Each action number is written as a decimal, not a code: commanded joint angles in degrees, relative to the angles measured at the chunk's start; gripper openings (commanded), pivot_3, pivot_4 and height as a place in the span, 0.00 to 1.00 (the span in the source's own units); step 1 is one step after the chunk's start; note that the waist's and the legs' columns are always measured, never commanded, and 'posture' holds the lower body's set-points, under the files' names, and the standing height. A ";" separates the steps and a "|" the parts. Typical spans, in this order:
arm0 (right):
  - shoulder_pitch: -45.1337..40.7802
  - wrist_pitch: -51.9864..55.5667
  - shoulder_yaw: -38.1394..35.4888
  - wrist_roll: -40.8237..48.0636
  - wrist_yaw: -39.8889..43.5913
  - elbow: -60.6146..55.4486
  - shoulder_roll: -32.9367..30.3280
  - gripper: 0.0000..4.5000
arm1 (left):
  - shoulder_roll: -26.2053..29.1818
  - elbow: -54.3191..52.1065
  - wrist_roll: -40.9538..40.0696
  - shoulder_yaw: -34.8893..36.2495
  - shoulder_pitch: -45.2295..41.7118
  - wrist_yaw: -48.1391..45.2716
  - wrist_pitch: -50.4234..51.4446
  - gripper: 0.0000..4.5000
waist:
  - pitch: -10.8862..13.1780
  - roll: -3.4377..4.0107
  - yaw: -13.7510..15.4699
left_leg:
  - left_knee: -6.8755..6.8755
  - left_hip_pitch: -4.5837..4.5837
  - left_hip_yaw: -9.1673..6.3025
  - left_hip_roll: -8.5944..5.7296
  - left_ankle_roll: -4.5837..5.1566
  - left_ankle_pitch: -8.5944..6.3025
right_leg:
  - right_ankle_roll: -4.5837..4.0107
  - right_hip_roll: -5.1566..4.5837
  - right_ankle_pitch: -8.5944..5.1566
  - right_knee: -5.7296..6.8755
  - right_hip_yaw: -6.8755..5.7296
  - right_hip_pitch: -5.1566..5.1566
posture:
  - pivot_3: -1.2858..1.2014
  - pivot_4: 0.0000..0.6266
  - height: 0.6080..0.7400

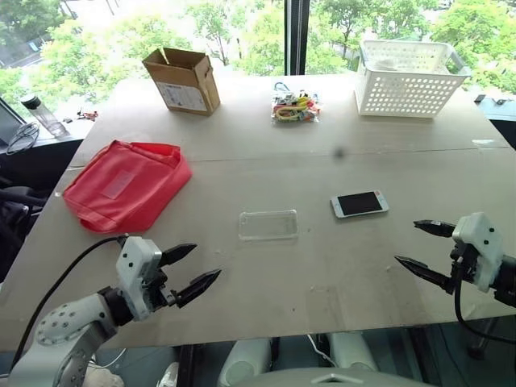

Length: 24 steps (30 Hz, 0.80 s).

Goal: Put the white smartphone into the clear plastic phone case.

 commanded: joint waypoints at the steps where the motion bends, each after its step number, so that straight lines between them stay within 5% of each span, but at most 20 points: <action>1: 1.18 -0.61 -2.41 2.78 0.36 -4.74 0.65 1.00 | 1.29 -1.86 0.52 -2.92 -5.30 -1.28 -2.10 0.99 | 0.03 0.03 0.22 | 0.00 0.00 0.00 0.00 0.00 0.00 | 0.00 0.00 0.00 0.00 0.00 0.00 | 0.52 0.24 1.00; 8: 4.58 -0.25 -2.57 9.34 2.74 -15.98 1.19 1.00 | 5.07 2.04 7.60 -21.81 -27.90 1.08 8.01 0.99 | 0.05 0.08 1.04 | 0.06 0.24 0.42 0.34 0.01 -0.01 | 0.19 -0.10 0.03 -0.04 -0.54 0.46 | 0.52 0.24 1.00; 14: 7.39 -1.73 -2.78 7.53 3.88 -16.76 0.36 1.00 | 3.70 13.73 19.24 -35.29 -37.72 0.96 4.51 0.99 | 0.07 0.04 0.18 | 0.04 0.22 0.60 0.31 0.14 -0.10 | 0.39 -0.15 0.01 -0.17 -0.45 0.44 | 0.52 0.24 1.00; 18: 8.60 -1.80 -3.12 7.11 1.96 -18.19 1.44 1.00 | 1.98 21.22 23.45 -39.26 -39.72 0.14 0.59 0.72 | 0.06 0.06 0.23 | -0.02 0.18 0.52 0.32 0.11 -0.14 | 0.47 -0.22 -0.04 -0.17 -0.33 0.38 | 0.52 0.24 1.00; 20: 9.67 -1.47 -2.90 6.61 0.80 -19.23 1.92 1.00 | 1.18 22.91 23.95 -40.12 -39.96 -1.37 -1.73 0.46 | 0.02 0.11 0.33 | -0.03 0.18 0.50 0.32 0.12 -0.15 | 0.49 -0.25 -0.06 -0.17 -0.32 0.39 | 0.52 0.24 1.00; 24: 10.52 0.00 -2.34 5.56 -1.57 -20.02 2.15 1.00 | -0.75 25.05 24.98 -41.73 -41.69 -3.49 -4.56 0.08 | -0.01 0.14 0.76 | -0.01 0.20 0.50 0.27 0.16 -0.17 | 0.56 -0.39 -0.10 -0.17 -0.36 0.46 | 0.52 0.24 1.00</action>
